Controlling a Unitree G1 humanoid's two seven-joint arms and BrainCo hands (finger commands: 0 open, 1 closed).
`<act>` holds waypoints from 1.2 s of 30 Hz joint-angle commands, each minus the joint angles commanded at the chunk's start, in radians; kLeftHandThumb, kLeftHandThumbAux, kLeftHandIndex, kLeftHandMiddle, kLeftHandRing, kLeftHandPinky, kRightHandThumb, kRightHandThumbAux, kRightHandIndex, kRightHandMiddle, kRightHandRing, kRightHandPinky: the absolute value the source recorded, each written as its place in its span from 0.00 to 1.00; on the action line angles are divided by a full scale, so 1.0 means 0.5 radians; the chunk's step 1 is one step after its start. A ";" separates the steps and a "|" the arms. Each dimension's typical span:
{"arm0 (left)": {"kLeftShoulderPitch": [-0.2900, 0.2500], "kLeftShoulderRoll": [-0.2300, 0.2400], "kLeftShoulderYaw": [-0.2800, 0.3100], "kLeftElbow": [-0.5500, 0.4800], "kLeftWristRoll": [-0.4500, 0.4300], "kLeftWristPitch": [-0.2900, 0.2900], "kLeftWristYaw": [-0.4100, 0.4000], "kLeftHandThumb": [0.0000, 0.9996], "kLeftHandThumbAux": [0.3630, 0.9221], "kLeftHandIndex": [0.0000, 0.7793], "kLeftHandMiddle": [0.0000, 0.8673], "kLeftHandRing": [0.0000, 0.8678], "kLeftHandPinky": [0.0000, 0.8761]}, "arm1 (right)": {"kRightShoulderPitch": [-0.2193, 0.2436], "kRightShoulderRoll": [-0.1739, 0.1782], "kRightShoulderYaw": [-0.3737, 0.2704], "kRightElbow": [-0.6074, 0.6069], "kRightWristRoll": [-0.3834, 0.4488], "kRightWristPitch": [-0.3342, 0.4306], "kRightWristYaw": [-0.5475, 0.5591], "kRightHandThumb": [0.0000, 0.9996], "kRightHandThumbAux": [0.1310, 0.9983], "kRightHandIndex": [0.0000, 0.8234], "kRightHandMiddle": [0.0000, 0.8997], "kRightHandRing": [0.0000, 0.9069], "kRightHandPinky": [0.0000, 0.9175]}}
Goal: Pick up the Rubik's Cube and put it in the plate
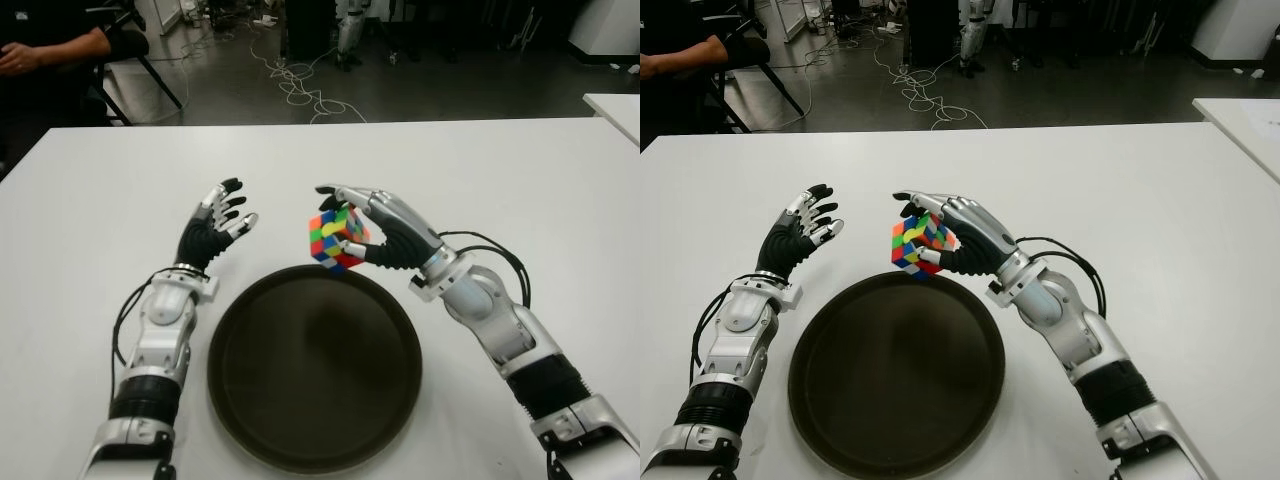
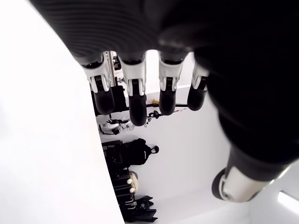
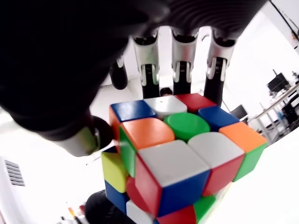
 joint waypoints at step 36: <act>0.001 -0.006 0.003 0.013 0.004 -0.013 0.006 0.16 0.61 0.09 0.13 0.13 0.13 | 0.201 0.042 0.048 -0.329 0.371 0.149 0.525 1.00 0.58 0.19 0.53 0.51 0.44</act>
